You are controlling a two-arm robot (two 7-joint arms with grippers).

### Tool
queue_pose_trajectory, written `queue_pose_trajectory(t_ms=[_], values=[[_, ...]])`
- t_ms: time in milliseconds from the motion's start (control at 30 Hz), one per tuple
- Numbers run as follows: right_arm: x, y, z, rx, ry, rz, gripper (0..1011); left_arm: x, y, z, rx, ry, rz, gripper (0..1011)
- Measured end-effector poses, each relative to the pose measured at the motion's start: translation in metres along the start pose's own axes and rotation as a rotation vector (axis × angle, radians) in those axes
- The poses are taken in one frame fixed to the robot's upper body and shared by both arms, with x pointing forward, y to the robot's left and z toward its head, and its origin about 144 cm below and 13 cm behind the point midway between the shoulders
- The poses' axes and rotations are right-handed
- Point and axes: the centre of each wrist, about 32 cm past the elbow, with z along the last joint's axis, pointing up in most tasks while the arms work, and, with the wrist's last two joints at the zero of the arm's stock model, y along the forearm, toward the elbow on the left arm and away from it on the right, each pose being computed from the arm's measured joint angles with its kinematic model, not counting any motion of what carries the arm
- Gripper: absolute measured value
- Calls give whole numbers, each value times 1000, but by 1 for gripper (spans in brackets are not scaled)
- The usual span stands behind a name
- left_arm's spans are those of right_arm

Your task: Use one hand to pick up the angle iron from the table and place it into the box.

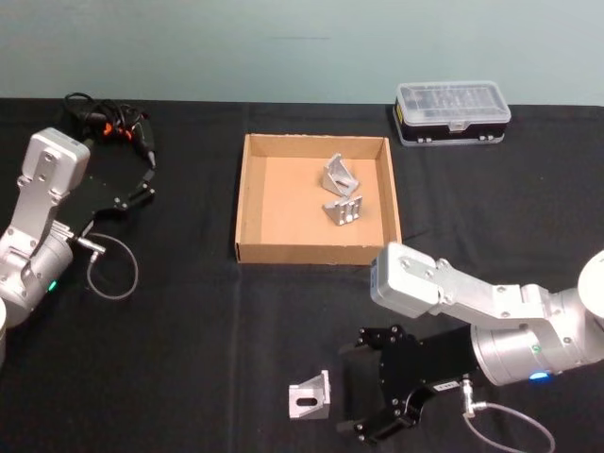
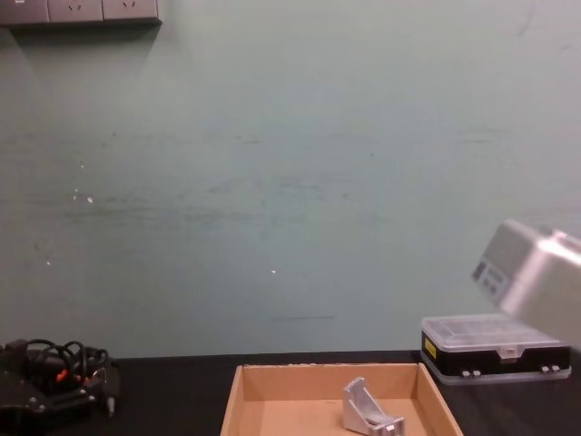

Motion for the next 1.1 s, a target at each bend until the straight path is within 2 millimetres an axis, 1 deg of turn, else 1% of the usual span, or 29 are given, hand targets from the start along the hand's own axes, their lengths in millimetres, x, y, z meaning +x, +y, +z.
queue_pose_trajectory(t_ms=[567, 1100], values=[[12, 23, 1, 12, 1, 21, 1000, 0, 0, 0, 0, 0, 0, 1000], [16, 31, 2, 6, -2, 47, 1000, 0, 0, 0, 0, 0, 0, 1000]])
